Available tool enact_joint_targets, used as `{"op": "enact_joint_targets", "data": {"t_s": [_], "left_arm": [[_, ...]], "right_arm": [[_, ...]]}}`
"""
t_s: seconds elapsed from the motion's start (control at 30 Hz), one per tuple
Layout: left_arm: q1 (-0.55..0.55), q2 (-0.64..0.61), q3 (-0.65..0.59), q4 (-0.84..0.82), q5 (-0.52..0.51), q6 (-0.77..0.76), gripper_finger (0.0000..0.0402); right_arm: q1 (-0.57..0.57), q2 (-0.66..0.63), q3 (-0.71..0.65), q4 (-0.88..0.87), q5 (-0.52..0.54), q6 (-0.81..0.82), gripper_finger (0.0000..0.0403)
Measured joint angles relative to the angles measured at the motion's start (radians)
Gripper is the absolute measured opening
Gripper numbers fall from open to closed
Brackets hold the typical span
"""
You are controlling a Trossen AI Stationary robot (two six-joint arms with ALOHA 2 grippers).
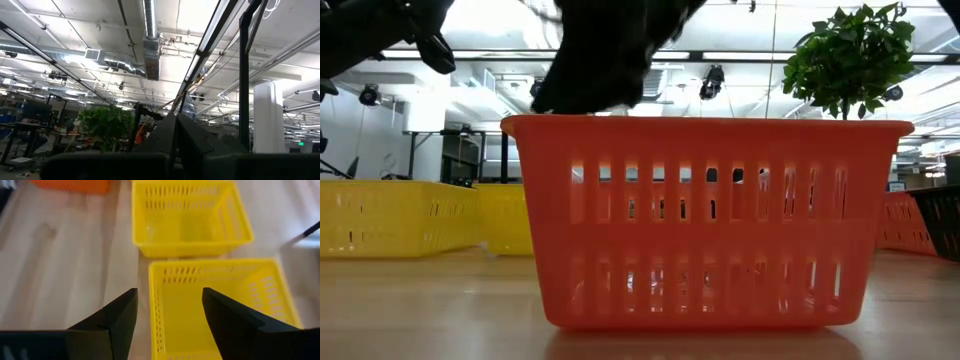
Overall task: Stack baskets on shelf by color
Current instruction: Put the right yellow bin on the shelf
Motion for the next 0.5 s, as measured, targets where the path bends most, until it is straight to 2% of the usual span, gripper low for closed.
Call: {"op": "enact_joint_targets", "data": {"t_s": [0.33,0.5], "left_arm": [[0.0,-0.003,0.0,0.0,0.0,0.007,0.0],[0.0,-0.003,0.0,-0.002,0.0,0.007,0.0]], "right_arm": [[-0.002,0.143,0.072,-0.009,-0.025,0.031,0.0213],[-0.008,0.176,0.094,-0.011,-0.02,0.02,0.0193]]}}
